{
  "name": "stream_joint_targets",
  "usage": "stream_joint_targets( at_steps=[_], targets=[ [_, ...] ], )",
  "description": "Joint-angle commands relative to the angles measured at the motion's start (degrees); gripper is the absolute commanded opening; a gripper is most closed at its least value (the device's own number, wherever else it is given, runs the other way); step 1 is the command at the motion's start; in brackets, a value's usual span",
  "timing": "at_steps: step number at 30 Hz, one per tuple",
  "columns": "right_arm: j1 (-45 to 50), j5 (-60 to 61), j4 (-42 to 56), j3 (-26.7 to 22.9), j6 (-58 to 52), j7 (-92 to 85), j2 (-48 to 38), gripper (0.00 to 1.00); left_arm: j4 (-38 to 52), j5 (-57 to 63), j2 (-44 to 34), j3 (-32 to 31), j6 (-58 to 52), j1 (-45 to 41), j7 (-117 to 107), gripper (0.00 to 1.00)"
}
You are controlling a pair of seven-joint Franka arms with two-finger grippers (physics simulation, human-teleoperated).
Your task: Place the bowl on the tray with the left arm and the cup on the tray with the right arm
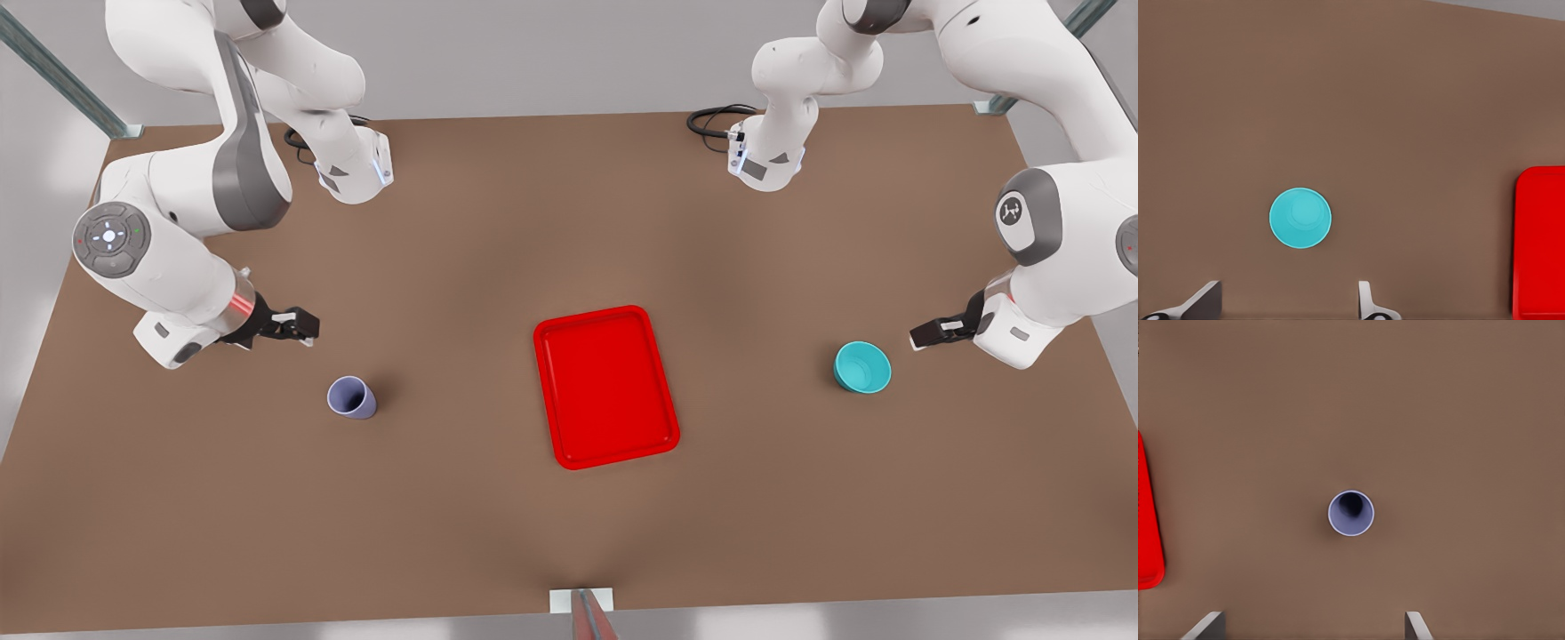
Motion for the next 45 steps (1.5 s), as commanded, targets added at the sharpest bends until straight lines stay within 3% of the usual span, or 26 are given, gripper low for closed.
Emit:
stream_joint_targets(
  at_steps=[1, 4, 7, 9, 13, 23, 37, 38, 41, 45],
  targets=[
    [0.0, 0.0, 0.0, 0.0, 0.0, 0.0, 0.0, 1.00, 0.0, 0.0, 0.0, 0.0, -0.1, 0.0, 0.0, 1.00],
    [-0.2, 0.1, -0.1, 0.0, 0.0, 0.3, 1.0, 1.00, -0.1, 0.0, 0.1, 0.0, -0.1, 0.1, 0.1, 1.00],
    [0.1, 0.6, 1.9, 0.1, 0.3, 0.1, 5.5, 1.00, -1.9, 0.0, 5.0, 0.0, 2.4, 2.6, 11.0, 1.00],
    [0.4, 0.0, 2.4, 0.0, 0.5, 2.8, 6.9, 1.00, -12.8, 0.0, 4.0, 0.3, 14.1, 2.8, 14.4, 1.00],
    [0.2, 0.0, 2.4, -0.1, 2.8, 2.9, 7.3, 1.00, -23.0, -5.1, 5.5, 0.5, 29.1, 6.1, 23.2, 1.00],
    [-0.2, -0.1, 3.3, -0.2, 3.8, 5.5, 8.8, 1.00, -23.4, -5.1, 15.9, 0.5, 32.3, 8.4, 24.9, 1.00],
    [-1.9, -0.1, 3.3, -0.1, 5.9, 6.2, 9.3, 1.00, -24.3, -10.7, 19.8, 0.5, 33.0, 11.0, 32.0, 1.00],
    [-1.8, -0.1, 3.3, -0.1, 5.9, 6.2, 9.3, 1.00, -24.3, -10.7, 19.9, 0.6, 33.0, 11.0, 32.0, 0.98],
    [-1.7, 0.0, 3.3, -0.1, 5.9, 6.7, 9.3, 1.00, -24.3, -10.7, 19.9, 0.6, 33.0, 11.0, 31.9, 0.53],
    [-1.3, 0.1, 3.2, 0.0, 5.6, 6.2, 9.2, 1.00, -24.3, -10.7, 19.9, 0.7, 33.0, 10.9, 31.6, 0.24]
  ],
)
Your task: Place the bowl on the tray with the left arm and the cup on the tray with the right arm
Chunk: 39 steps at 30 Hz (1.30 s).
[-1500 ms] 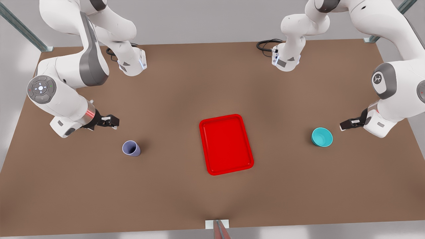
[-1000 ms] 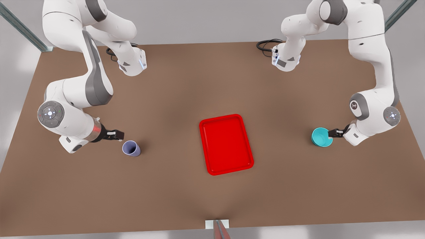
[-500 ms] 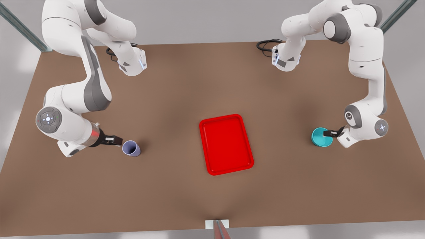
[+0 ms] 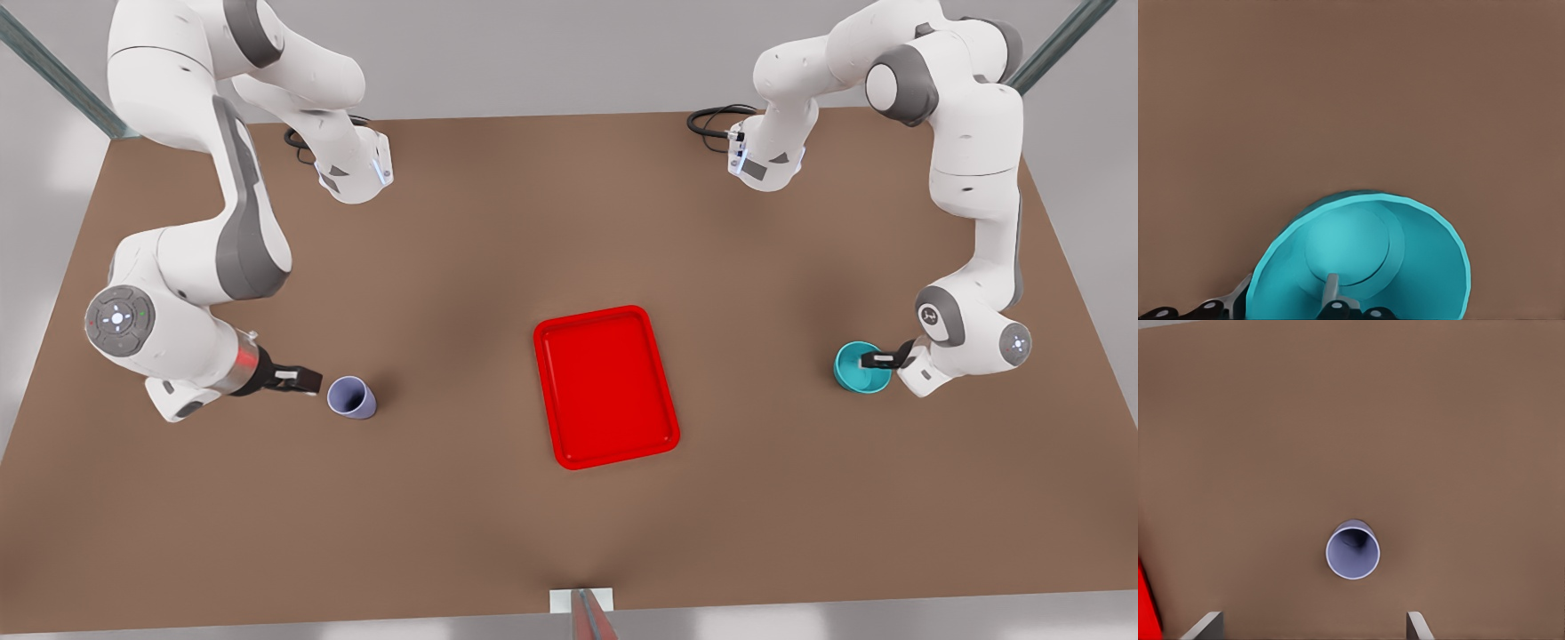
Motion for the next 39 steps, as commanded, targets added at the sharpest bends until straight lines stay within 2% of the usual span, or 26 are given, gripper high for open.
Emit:
stream_joint_targets(
  at_steps=[1, 2, 4, 5, 8, 13, 16, 20, 22, 26, 28, 31, 35, 37, 38, 39],
  targets=[
    [0.1, 0.0, -0.2, 0.1, -0.1, 0.0, 0.0, 1.00, 0.0, 0.0, 0.0, -0.1, 0.0, 0.0, 0.0, 0.21],
    [2.1, -0.2, -0.5, 0.3, -0.2, 0.2, 0.0, 1.00, 0.0, 0.0, 0.0, 0.1, 0.0, 0.0, 0.0, 0.21],
    [4.0, -2.9, -0.3, 2.1, -11.9, -7.6, -0.2, 1.00, 0.0, 0.0, 0.0, 0.1, 0.0, -0.1, 0.0, 0.21],
    [4.7, -2.5, -1.0, 2.2, -12.6, -7.8, 0.0, 1.00, 0.1, 0.0, 0.0, 0.1, 0.0, -0.1, -0.1, 0.21],
    [2.4, -2.3, -5.0, 2.1, -9.2, -8.2, 0.3, 1.00, 0.7, 0.1, -0.3, 0.1, 0.0, -0.3, -3.1, 0.21],
    [1.1, -2.9, -4.9, 2.1, -5.7, -7.9, 2.4, 1.00, 4.4, -0.1, -2.9, -0.3, -0.2, -3.6, -10.4, 0.21],
    [1.4, -3.0, -4.8, 2.0, -0.7, -7.8, 2.5, 1.00, 5.9, -4.7, -4.0, -6.3, -0.2, -3.7, -12.8, 0.21],
    [0.9, -3.0, -4.1, 2.0, -0.7, -8.4, 3.2, 1.00, 6.6, -4.4, -4.0, -20.7, -0.4, -4.0, -26.7, 0.21],
    [0.2, -3.2, -4.1, 1.6, 1.9, -8.5, 4.6, 1.00, 5.4, -4.3, -4.0, -21.0, -1.6, -15.1, -41.8, 0.21],
    [-0.7, -3.0, -4.2, 1.6, 2.7, -8.4, 4.8, 1.00, 5.5, -4.8, -3.3, -21.0, -1.0, -25.1, -57.1, 0.21],
    [-0.5, -2.6, -4.2, 1.7, 2.9, -7.8, 5.0, 1.00, 5.5, -4.9, -1.8, -21.0, 4.2, -29.7, -66.2, 0.21],
    [0.1, -2.8, -4.4, 1.7, 6.1, -7.9, 6.1, 1.00, 5.7, -5.8, 1.1, -21.0, 9.9, -33.5, -71.7, 0.21],
    [0.0, -2.2, -4.0, 1.8, 7.1, -7.6, 7.5, 1.00, 5.7, -6.3, 2.5, -21.0, 10.5, -34.2, -72.0, 0.21],
    [-3.2, -2.4, -9.3, 2.1, 8.8, -7.9, 6.8, 1.00, 5.7, -6.3, 2.5, -21.0, 10.5, -34.1, -71.9, 0.21],
    [-5.7, -2.3, -13.9, 2.3, 11.4, -7.9, 6.4, 1.00, 5.7, -6.3, 2.6, -20.9, 10.5, -33.9, -72.0, 0.68],
    [-7.8, -2.2, -14.6, 3.2, 11.7, -7.9, 6.1, 1.00, 5.7, -6.3, 2.5, -20.9, 10.5, -33.9, -72.7, 1.00]
  ],
)
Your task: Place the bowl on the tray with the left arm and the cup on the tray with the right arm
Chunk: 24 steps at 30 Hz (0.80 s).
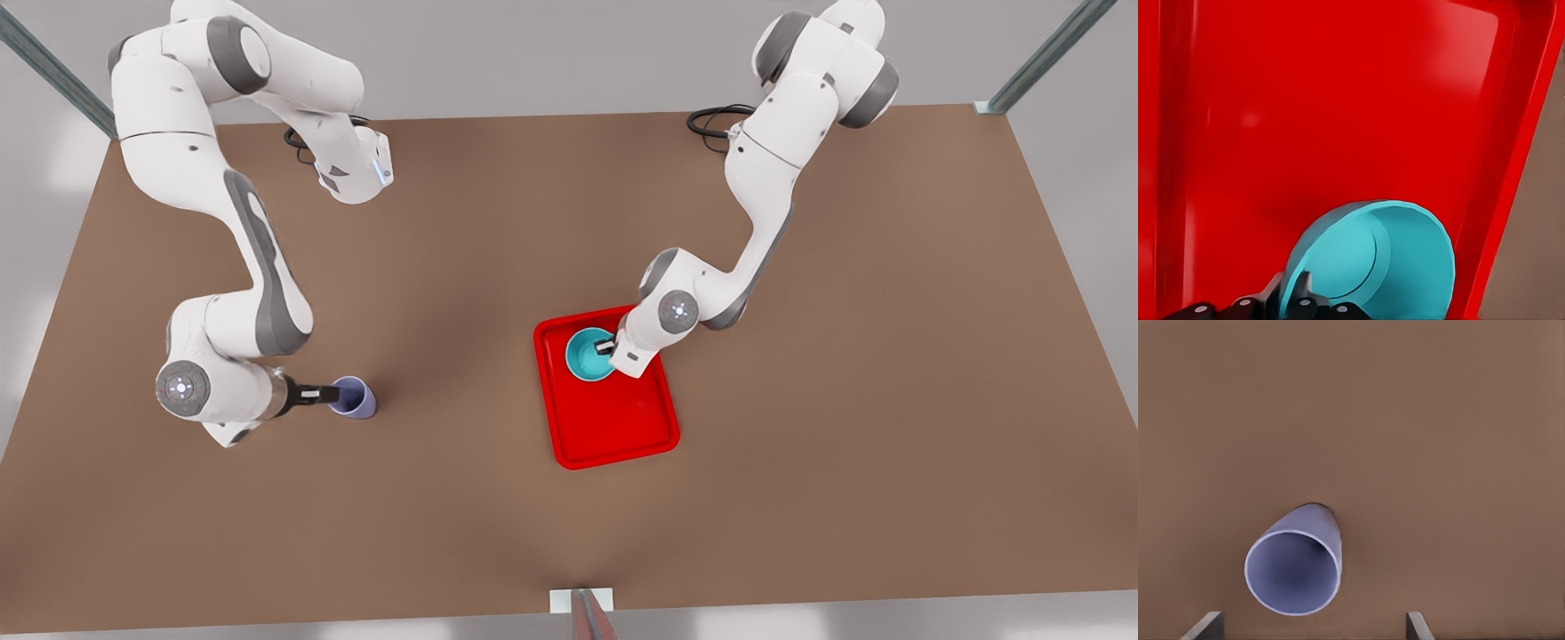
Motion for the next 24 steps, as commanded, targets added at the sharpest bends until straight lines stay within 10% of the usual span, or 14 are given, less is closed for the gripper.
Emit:
stream_joint_targets(
  at_steps=[1, 7, 11, 16, 19, 24],
  targets=[
    [-0.9, 0.0, -1.9, 0.3, 0.9, 0.1, -0.8, 1.00, 0.0, -4.6, 0.0, 0.0, 0.0, 0.0, -0.1, 1.00],
    [-3.4, 1.8, -7.8, 0.6, 6.6, 2.0, -2.3, 1.00, 0.8, -4.5, -1.4, 1.7, -0.7, 0.4, 0.0, 1.00],
    [-3.5, 1.8, -8.7, 0.5, 9.6, 2.0, -1.1, 1.00, 2.6, 1.4, -5.1, 21.0, -4.0, 0.4, 0.8, 1.00],
    [-3.4, 1.8, -8.7, 0.5, 13.1, 2.0, 2.4, 1.00, 34.3, 6.3, -7.0, 28.4, -53.4, 16.3, 29.7, 1.00],
    [-3.2, 1.7, -8.7, 0.5, 13.6, 2.0, 2.6, 1.00, 22.2, 14.2, -25.3, 25.9, -53.6, 15.9, 47.6, 1.00],
    [-2.7, 1.7, -9.3, 0.4, 13.6, 2.0, 3.1, 1.00, 15.5, 14.2, -26.7, 25.8, -46.9, 15.5, 47.6, 1.00]
  ],
)
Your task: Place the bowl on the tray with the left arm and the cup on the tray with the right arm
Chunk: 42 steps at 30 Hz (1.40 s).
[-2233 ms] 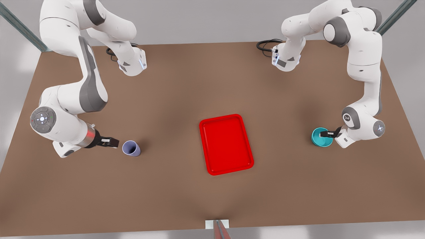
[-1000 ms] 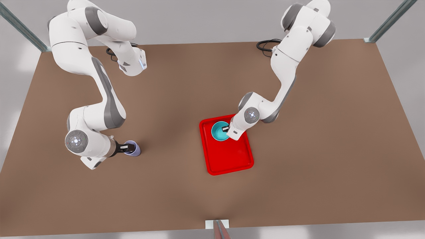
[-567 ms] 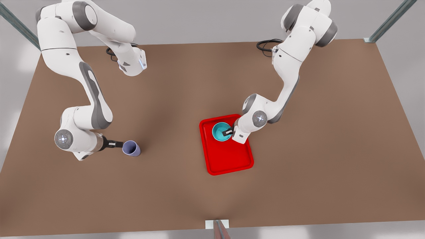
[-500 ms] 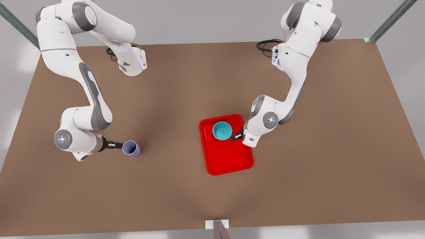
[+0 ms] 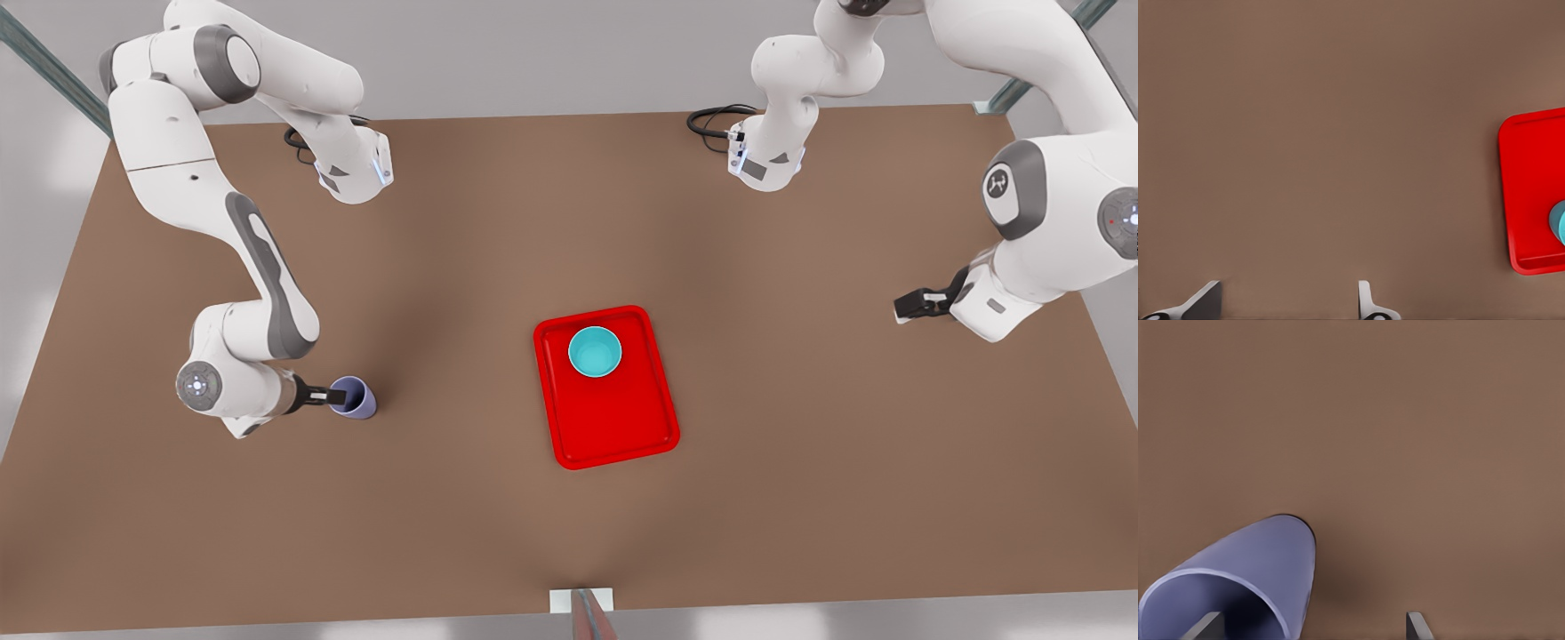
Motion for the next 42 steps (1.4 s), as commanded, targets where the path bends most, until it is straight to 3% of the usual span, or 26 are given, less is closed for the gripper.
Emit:
stream_joint_targets(
  at_steps=[1, 11, 12, 15, 30, 32, 35, 38, 42],
  targets=[
    [0.0, 0.0, 0.0, 0.0, 0.0, 0.0, 0.0, 1.00, 0.0, 1.5, 0.0, 0.0, 0.0, 0.0, 0.0, 1.00],
    [0.4, -0.7, 0.0, 0.0, 0.9, 2.4, 3.3, 1.00, 0.0, 1.3, 0.8, 0.1, -1.0, 0.1, -0.2, 1.00],
    [0.5, -0.7, 0.1, 0.0, 0.7, 2.3, 3.3, 0.86, 0.0, 1.3, 0.9, 0.1, -1.0, 0.1, -0.2, 1.00],
    [0.5, -0.7, 0.4, 0.1, 0.0, 1.8, 3.3, 0.21, 0.0, 1.2, 0.9, 0.1, -1.4, 0.1, -0.3, 1.00],
    [1.5, -0.7, 0.9, 0.3, -1.6, 1.7, 2.7, 0.21, 0.0, 1.2, 0.8, 0.1, -2.9, 0.1, -0.4, 1.00],
    [1.6, -0.6, 3.5, 1.6, -5.1, 2.1, 2.4, 0.21, 0.0, 1.2, 0.8, 0.1, -2.9, 0.1, -0.4, 1.00],
    [1.5, -0.7, 13.4, 7.3, -14.4, 2.4, 2.0, 0.21, 0.1, 1.2, 0.8, 0.1, -2.9, 0.1, -0.4, 1.00],
    [3.5, -0.7, 16.8, 12.8, -16.3, 5.6, 1.4, 0.21, 0.1, 1.2, 0.8, 0.1, -2.9, 0.1, -0.4, 1.00],
    [12.9, -4.7, 22.5, 12.3, -16.3, 14.7, 1.5, 0.21, 0.1, 1.2, 0.9, 0.1, -2.9, 0.1, -0.4, 1.00]
  ],
)
